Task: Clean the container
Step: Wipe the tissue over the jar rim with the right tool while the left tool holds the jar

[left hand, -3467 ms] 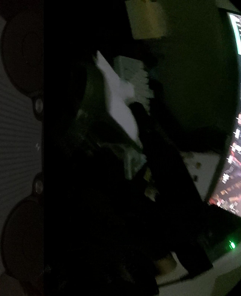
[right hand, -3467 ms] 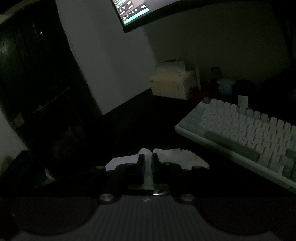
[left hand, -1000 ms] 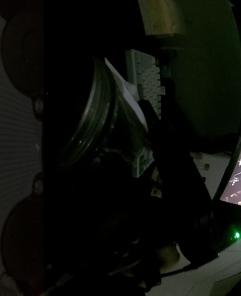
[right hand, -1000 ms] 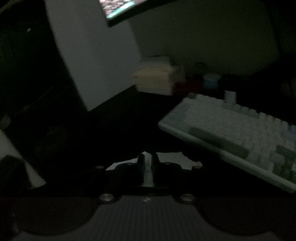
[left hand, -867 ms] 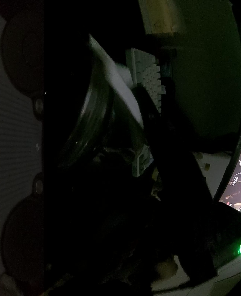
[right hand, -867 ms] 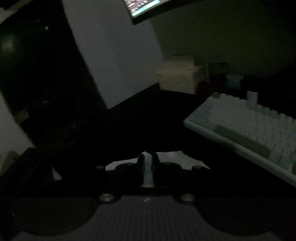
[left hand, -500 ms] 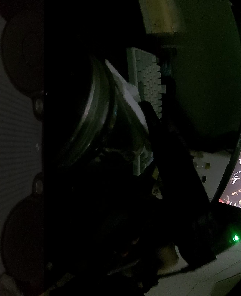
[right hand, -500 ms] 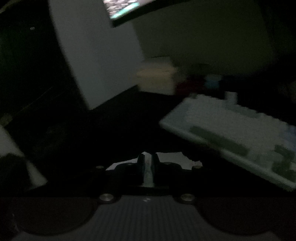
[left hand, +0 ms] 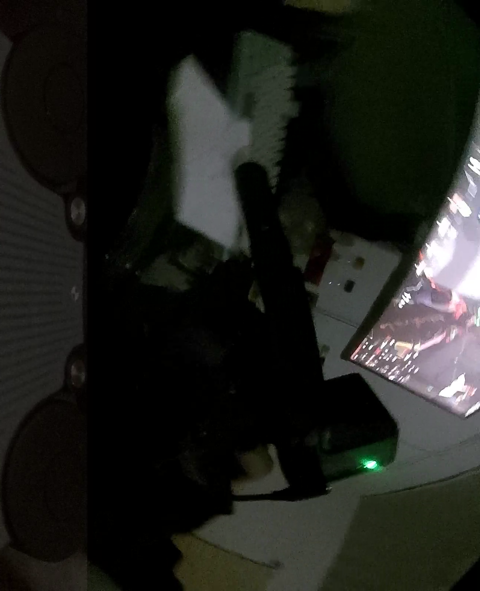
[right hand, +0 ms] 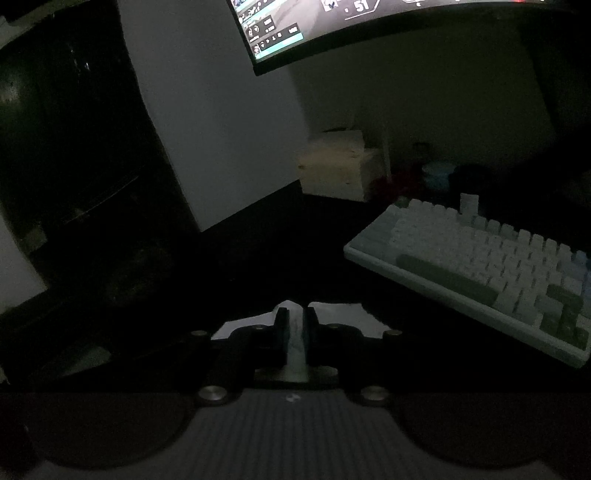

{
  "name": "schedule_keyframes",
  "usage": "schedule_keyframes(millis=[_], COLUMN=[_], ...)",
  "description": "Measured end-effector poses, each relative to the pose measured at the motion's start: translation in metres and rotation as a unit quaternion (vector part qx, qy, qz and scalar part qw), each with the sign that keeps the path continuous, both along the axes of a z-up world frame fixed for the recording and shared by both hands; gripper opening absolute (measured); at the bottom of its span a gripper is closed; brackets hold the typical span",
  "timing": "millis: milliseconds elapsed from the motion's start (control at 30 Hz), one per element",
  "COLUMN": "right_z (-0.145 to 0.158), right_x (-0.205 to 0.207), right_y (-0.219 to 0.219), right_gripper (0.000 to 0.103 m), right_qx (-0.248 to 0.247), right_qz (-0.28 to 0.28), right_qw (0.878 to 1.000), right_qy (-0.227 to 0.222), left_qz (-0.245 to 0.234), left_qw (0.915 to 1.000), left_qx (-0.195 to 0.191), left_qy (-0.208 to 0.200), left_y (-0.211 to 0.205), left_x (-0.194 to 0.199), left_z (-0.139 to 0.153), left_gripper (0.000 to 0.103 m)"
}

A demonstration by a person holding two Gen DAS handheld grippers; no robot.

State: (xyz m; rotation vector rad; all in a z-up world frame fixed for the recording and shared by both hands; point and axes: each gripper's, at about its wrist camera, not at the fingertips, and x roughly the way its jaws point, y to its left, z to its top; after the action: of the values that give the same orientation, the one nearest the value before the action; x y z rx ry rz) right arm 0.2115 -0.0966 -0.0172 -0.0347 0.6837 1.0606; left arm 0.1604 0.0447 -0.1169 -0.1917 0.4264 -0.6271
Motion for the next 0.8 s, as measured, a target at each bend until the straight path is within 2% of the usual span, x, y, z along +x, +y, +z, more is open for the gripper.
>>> schedule_keyframes(millis=[67, 100, 133, 200, 267, 467, 800], right_z=[0.000, 0.000, 0.001, 0.003, 0.006, 0.006, -0.002], right_x=[0.002, 0.004, 0.005, 0.009, 0.012, 0.015, -0.010], right_y=[-0.003, -0.004, -0.006, -0.008, -0.011, -0.007, 0.022], right_gripper=[0.010, 0.010, 0.010, 0.010, 0.010, 0.010, 0.010], right_qx=[0.001, 0.002, 0.004, 0.008, 0.011, 0.009, 0.015], right_qz=[-0.006, -0.010, -0.013, -0.022, -0.030, -0.039, 0.032], right_qw=[1.000, 1.000, 1.000, 1.000, 0.999, 0.999, 0.999], right_qy=[0.001, 0.002, 0.002, 0.000, -0.003, -0.009, -0.007], left_qz=[0.015, 0.022, 0.030, 0.044, 0.057, 0.086, 0.111], left_qw=[0.9989, 0.9972, 0.9949, 0.9908, 0.9883, 0.9865, 0.9848], left_qx=[0.044, 0.071, 0.096, 0.127, 0.138, 0.132, 0.123], left_qy=[-0.007, -0.006, -0.006, 0.006, 0.032, 0.045, 0.050], left_y=[-0.008, -0.013, -0.017, -0.023, -0.025, -0.022, -0.012], left_x=[-0.001, 0.002, 0.005, 0.012, 0.020, 0.016, -0.002], left_z=[0.002, 0.000, -0.002, -0.009, -0.015, -0.018, -0.011], left_gripper=[0.023, 0.036, 0.044, 0.045, 0.046, 0.045, 0.047])
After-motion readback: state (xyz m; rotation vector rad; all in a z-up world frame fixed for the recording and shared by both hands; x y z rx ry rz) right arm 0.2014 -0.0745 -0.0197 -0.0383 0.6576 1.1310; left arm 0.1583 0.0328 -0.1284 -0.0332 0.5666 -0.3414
